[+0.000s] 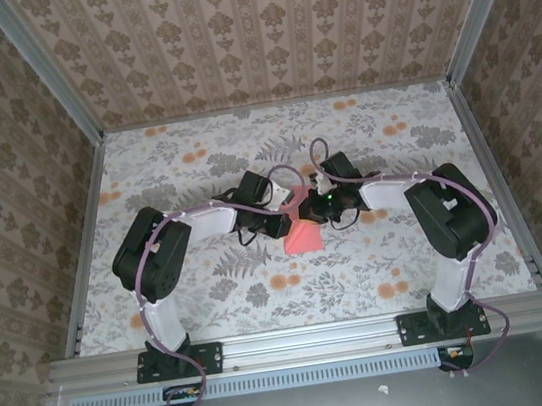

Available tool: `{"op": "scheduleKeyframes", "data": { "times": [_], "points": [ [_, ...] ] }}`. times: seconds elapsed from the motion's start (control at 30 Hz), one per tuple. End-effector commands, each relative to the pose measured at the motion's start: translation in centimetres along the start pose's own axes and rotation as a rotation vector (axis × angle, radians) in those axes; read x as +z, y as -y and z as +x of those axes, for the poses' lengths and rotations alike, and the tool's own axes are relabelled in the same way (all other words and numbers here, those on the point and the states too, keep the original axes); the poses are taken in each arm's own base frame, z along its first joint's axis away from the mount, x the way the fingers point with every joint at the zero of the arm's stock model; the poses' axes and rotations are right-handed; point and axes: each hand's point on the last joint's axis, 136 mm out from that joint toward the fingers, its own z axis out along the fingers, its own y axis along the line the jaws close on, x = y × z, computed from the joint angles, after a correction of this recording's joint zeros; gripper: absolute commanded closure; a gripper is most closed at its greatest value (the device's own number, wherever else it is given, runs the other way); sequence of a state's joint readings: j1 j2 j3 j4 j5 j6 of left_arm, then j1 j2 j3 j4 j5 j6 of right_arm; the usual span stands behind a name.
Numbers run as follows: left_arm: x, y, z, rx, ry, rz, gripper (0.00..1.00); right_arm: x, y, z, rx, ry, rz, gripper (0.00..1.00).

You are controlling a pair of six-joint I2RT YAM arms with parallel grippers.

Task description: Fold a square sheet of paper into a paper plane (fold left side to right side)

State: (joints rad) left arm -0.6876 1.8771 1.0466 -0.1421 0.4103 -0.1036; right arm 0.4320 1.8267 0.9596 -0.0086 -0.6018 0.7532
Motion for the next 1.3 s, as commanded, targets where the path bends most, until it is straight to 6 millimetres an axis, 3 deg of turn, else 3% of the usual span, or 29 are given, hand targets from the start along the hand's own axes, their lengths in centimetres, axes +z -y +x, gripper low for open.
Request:
{"op": "scheduleKeyframes", "data": {
  "times": [0.0, 0.67, 0.9, 1.13, 1.27],
  "points": [
    [0.7, -0.4, 0.6, 0.023, -0.036, -0.023, 0.92, 0.9, -0.5, -0.4, 0.003, -0.010, -0.016, 0.93],
    [1.0, -0.4, 0.8, 0.029, -0.057, -0.034, 0.90, 1.2, 3.5, 0.7, -0.011, -0.059, 0.168, 0.93],
    [0.5, -0.2, 0.0, 0.024, -0.036, -0.033, 0.84, 1.3, 5.0, 1.4, 0.011, -0.079, 0.225, 0.93],
    [-2.4, 0.2, -2.0, -0.016, 0.050, -0.025, 0.74, 1.4, 5.9, 2.0, 0.031, -0.093, 0.252, 0.93],
    [-4.6, 0.4, -1.9, -0.075, 0.096, 0.011, 0.68, 1.4, 5.7, 1.8, 0.026, -0.092, 0.246, 0.93]
  ]
}}
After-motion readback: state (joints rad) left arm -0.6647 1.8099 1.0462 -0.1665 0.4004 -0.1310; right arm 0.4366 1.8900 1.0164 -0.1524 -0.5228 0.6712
